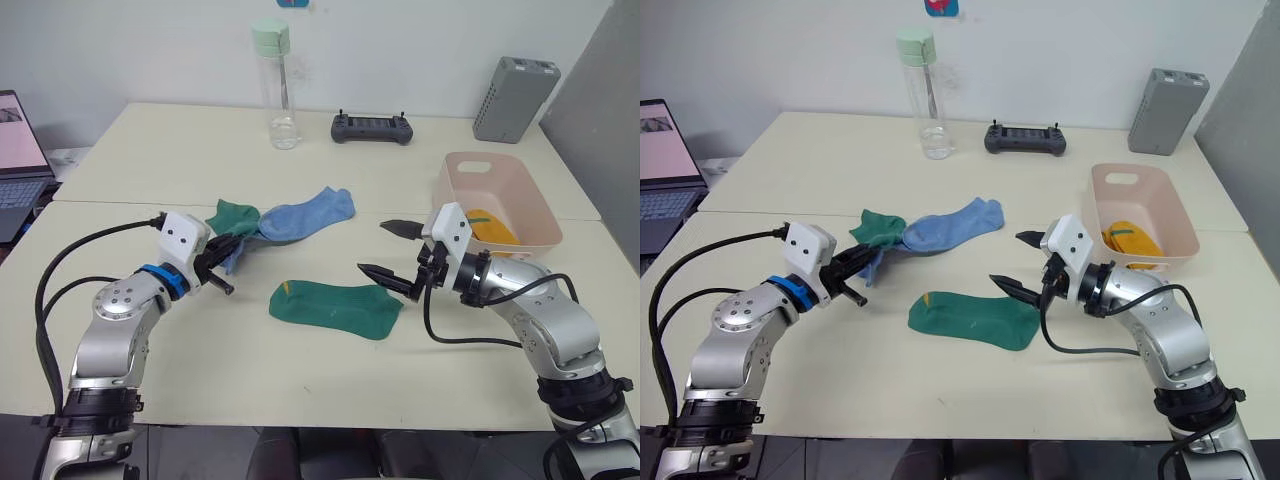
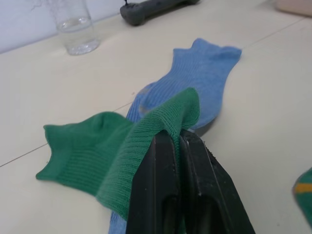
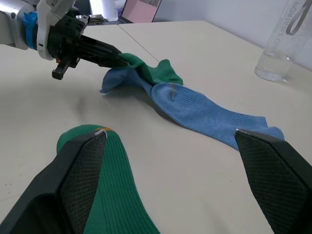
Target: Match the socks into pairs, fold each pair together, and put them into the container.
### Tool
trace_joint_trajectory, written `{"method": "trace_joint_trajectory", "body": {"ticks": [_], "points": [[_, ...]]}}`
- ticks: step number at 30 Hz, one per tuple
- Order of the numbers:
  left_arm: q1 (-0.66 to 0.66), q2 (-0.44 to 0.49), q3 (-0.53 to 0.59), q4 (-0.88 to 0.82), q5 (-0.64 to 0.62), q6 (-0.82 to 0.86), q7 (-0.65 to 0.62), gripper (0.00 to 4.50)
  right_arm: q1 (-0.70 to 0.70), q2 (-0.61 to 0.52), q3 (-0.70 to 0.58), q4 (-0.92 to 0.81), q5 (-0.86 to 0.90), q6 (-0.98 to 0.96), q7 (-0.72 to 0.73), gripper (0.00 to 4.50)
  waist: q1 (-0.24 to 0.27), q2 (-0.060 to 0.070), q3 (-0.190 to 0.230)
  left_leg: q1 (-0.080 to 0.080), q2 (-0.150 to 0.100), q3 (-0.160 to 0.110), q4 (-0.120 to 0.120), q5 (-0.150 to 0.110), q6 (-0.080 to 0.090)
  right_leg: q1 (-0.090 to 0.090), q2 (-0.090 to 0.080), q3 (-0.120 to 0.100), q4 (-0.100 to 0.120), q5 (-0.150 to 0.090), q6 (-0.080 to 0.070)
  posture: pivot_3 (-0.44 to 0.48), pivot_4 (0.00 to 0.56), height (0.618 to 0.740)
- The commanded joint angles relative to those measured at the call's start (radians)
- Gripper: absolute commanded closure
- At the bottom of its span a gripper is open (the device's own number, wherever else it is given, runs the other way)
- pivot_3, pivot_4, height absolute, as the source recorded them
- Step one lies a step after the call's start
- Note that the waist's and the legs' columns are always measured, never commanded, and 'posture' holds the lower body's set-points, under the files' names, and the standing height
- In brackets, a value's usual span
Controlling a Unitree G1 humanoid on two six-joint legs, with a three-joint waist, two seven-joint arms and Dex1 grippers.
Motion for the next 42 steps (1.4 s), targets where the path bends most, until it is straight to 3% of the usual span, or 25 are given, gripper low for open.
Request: {"method": "trace_joint_trajectory", "body": {"ticks": [1, 2, 5, 10, 14, 18, 22, 33, 37, 42], "points": [[-0.019, 0.015, 0.023, 0.016, -0.002, -0.016, -0.002, 4.48, -0.006, -0.001, -0.014, -0.029, 0.013, -0.015, 0.002, 0.00, 0.000, 0.000, 0.000, 0.000, 0.000, 0.000, 0.000, 0.000, 0.000, 0.000, 0.000, 0.000, 0.000, 0.000, 0.000, 0.000, 0.150, 0.740], [-0.016, 0.014, 0.025, 0.010, -0.017, -0.009, -0.016, 4.48, -0.004, -0.002, -0.014, -0.029, 0.012, -0.014, 0.001, 0.00, 0.000, 0.000, 0.000, 0.000, 0.000, 0.000, 0.000, 0.000, 0.000, 0.000, 0.000, 0.000, 0.000, 0.000, 0.000, 0.000, 0.150, 0.740], [-0.014, 0.004, 0.036, 0.004, -0.042, 0.002, -0.020, 3.80, -0.004, -0.002, -0.015, -0.028, 0.012, -0.014, 0.001, 0.00, 0.000, 0.000, 0.000, 0.000, 0.000, 0.000, 0.000, 0.000, 0.000, 0.000, 0.000, 0.000, 0.000, 0.000, 0.000, 0.000, 0.150, 0.740], [-0.015, -0.018, 0.069, 0.011, -0.096, 0.054, 0.000, 2.26, -0.005, -0.001, -0.013, -0.029, 0.010, -0.014, -0.002, 0.00, 0.000, 0.000, 0.000, 0.000, 0.000, 0.000, 0.000, 0.000, 0.000, 0.000, 0.000, 0.000, 0.000, 0.000, 0.000, 0.000, 0.150, 0.740], [-0.018, -0.018, 0.075, 0.016, -0.106, 0.081, -0.003, 2.26, -0.008, 0.000, -0.011, -0.027, 0.008, -0.015, -0.004, 0.00, 0.000, 0.000, 0.000, 0.000, 0.000, 0.000, 0.000, 0.000, 0.000, 0.000, 0.000, 0.000, 0.000, 0.000, 0.000, 0.000, 0.150, 0.740], [-0.026, -0.027, 0.090, -0.007, -0.141, 0.093, -0.006, 3.20, -0.008, 0.001, -0.010, -0.026, 0.007, -0.016, -0.006, 0.00, 0.000, 0.000, 0.000, 0.000, 0.000, 0.000, 0.000, 0.000, 0.000, 0.000, 0.000, 0.000, 0.000, 0.000, 0.000, 0.000, 0.150, 0.740], [-0.039, -0.046, 0.138, -0.035, -0.214, 0.113, -0.006, 4.44, -0.009, 0.004, -0.008, -0.024, 0.003, -0.018, -0.010, 0.00, 0.000, 0.000, 0.000, 0.000, 0.000, 0.000, 0.000, 0.000, 0.000, 0.000, 0.000, 0.000, 0.000, 0.000, 0.000, 0.000, 0.150, 0.740], [-0.106, -0.002, 0.261, 0.021, -0.347, 0.238, 0.001, 4.48, -0.014, 0.014, -0.002, -0.025, 0.001, -0.018, -0.013, 0.00, 0.000, 0.000, 0.000, 0.000, 0.000, 0.000, 0.000, 0.000, 0.000, 0.000, 0.000, 0.000, 0.000, 0.000, 0.000, 0.000, 0.150, 0.740], [-0.100, 0.026, 0.212, -0.078, -0.399, 0.322, -0.053, 4.48, -0.015, 0.008, -0.006, -0.025, 0.003, -0.015, -0.006, 0.00, 0.000, 0.000, 0.000, 0.000, 0.000, 0.000, 0.000, 0.000, 0.000, 0.000, 0.000, 0.000, 0.000, 0.000, 0.000, 0.000, 0.150, 0.740], [-0.086, 0.051, 0.059, -0.271, -0.392, 0.390, -0.102, 4.48, -0.004, -0.048, -0.027, -0.038, 0.027, 0.010, 0.040, 0.00, 0.006, 0.000, 0.000, 0.000, -0.001, 0.000, 0.000, 0.000, 0.000, 0.001, 0.000, 0.000, 0.000, 0.000, 0.000, 0.000, 0.150, 0.740]]}}
